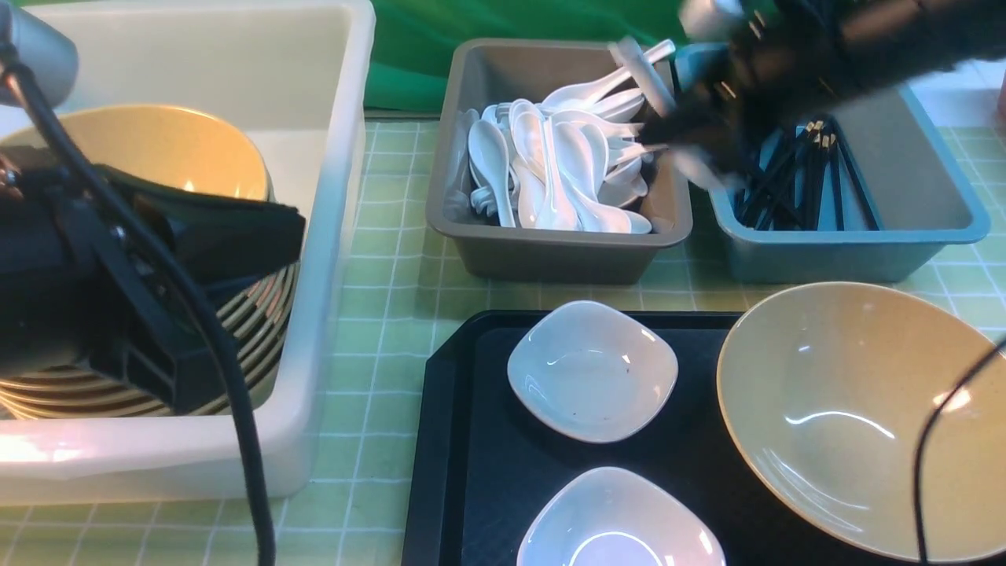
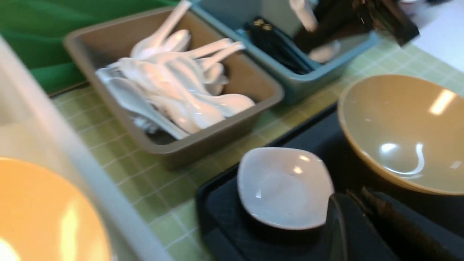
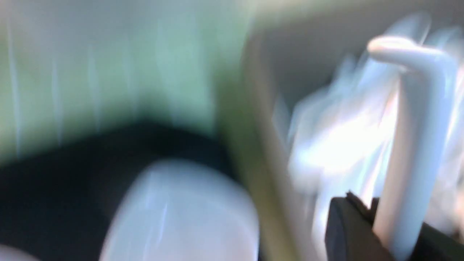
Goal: On green table put chopsticks spoon bowls plates into blue grey white boxes.
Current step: 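Place the white spoon into the bin of spoons with the right gripper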
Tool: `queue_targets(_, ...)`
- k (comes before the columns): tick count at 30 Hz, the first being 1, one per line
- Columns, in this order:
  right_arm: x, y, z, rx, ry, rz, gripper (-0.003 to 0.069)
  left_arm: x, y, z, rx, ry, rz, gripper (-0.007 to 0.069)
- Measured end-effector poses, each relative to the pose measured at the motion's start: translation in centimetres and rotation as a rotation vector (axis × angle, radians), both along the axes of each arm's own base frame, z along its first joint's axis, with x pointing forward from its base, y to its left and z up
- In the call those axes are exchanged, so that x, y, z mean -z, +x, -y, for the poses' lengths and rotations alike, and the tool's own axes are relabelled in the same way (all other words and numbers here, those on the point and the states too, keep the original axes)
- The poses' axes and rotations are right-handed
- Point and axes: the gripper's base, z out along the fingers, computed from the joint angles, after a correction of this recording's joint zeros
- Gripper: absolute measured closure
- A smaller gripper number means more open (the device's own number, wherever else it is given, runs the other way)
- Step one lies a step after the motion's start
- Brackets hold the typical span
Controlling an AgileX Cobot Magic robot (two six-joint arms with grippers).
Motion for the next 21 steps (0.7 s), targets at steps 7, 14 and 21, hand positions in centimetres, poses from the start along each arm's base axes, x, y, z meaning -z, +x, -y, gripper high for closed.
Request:
queue_targets(7, 3.5, 7.5, -4.2, 0.096, 0.205, -0.012, 0.059, 0.3, 0.4, -0.1, -0.034, 0.004, -0.024, 0.0626)
queue_targets(14, 6.4, 9.9, -4.1, 0.193, 0.13, -0.084, 0.0395, 1.4, -0.1, 0.1, 0.003, 0.042, -0.157, 0.0626)
queue_targets(21, 3.6, 7.4, -2.7, 0.037, 0.008, -0.165, 0.0218, 2.0, -0.8, 0.2, 0.042, 0.068, -0.256, 0.0626)
